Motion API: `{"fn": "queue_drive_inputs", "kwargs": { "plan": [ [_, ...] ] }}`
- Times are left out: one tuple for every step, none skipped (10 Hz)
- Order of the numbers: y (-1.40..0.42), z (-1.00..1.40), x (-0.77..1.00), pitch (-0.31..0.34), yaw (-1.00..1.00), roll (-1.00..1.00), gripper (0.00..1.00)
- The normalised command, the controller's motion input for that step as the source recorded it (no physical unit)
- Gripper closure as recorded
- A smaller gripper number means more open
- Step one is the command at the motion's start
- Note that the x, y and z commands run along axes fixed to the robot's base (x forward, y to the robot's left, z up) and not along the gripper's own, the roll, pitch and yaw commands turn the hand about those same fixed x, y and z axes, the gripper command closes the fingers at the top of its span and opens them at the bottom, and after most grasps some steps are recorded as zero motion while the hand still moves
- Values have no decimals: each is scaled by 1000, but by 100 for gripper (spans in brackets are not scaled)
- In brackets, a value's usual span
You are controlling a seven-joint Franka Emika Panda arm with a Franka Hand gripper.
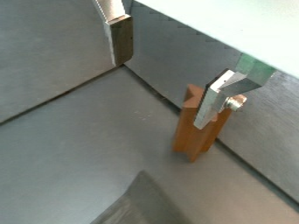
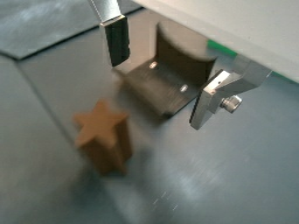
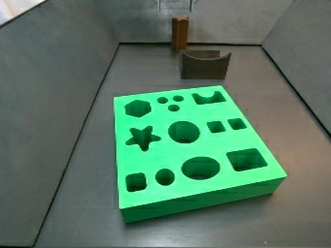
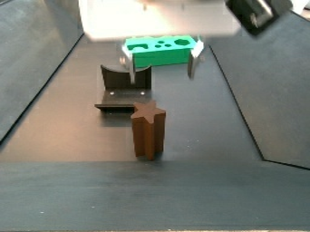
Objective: Pick up the star object. Move up. Move to above the board. Insert the star object.
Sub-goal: Pick up the star object.
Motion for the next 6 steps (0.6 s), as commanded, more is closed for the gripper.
{"fn": "queue_drive_inputs", "kwargs": {
  "plan": [
    [500, -154, 71, 0, 0, -37, 0],
    [117, -249, 0, -11, 0, 0, 0],
    [166, -531, 0, -127, 0, 0, 0],
    [217, -457, 349, -74, 29, -19, 0],
    [326, -329, 509, -19, 54, -43, 0],
    [423, -240, 397, -19, 74, -59, 0]
  ]
}}
